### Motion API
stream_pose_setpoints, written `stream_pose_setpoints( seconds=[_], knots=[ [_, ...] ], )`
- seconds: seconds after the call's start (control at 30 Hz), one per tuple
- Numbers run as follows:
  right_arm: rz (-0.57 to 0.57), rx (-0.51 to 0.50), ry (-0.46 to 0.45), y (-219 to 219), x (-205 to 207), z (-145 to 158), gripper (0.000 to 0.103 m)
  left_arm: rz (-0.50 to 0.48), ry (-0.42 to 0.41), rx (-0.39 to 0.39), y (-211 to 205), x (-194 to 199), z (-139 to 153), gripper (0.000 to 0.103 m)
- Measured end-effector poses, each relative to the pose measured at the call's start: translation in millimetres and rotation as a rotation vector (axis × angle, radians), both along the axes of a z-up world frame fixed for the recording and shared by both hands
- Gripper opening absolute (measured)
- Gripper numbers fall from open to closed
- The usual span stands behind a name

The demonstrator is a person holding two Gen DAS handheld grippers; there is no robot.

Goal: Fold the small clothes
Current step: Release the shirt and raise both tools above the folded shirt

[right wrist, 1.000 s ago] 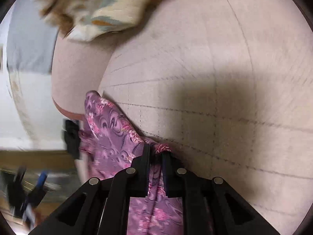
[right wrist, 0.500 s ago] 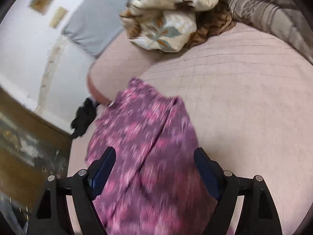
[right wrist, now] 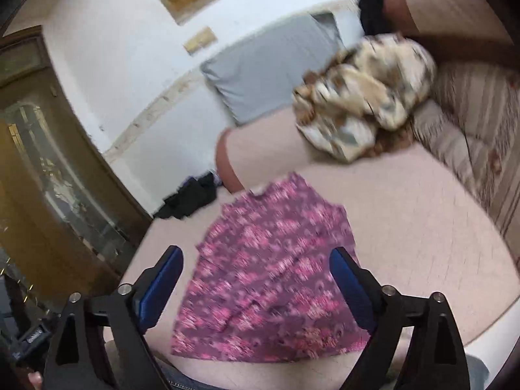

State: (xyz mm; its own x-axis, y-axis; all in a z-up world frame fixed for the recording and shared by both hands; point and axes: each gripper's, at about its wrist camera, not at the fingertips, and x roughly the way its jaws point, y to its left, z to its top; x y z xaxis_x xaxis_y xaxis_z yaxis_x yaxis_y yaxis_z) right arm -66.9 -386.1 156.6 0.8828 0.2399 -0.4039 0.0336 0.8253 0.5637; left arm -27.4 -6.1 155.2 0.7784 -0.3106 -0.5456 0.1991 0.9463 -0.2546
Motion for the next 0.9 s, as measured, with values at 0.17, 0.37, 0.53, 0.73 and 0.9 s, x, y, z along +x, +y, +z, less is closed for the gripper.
stream_pose_setpoints(
  seconds=[0.17,0.37,0.53,0.73,0.9],
  knots=[
    [0.082,-0.017,-0.026,1,21,29,0.101,0.021,-0.008,0.034,-5,40,14,0.089],
    [0.146,-0.13,-0.033,24,85,42,0.101,0.108,-0.046,0.125,-17,111,16,0.089],
    [0.152,-0.175,-0.052,44,150,51,0.101,0.178,-0.057,0.187,-23,168,13,0.089],
    [0.205,-0.125,-0.017,50,223,19,0.101,0.166,-0.046,0.203,-45,239,-1,0.089],
    [0.147,-0.073,0.048,32,256,-39,0.1,0.108,-0.006,0.245,-62,292,-37,0.089]
  ],
)
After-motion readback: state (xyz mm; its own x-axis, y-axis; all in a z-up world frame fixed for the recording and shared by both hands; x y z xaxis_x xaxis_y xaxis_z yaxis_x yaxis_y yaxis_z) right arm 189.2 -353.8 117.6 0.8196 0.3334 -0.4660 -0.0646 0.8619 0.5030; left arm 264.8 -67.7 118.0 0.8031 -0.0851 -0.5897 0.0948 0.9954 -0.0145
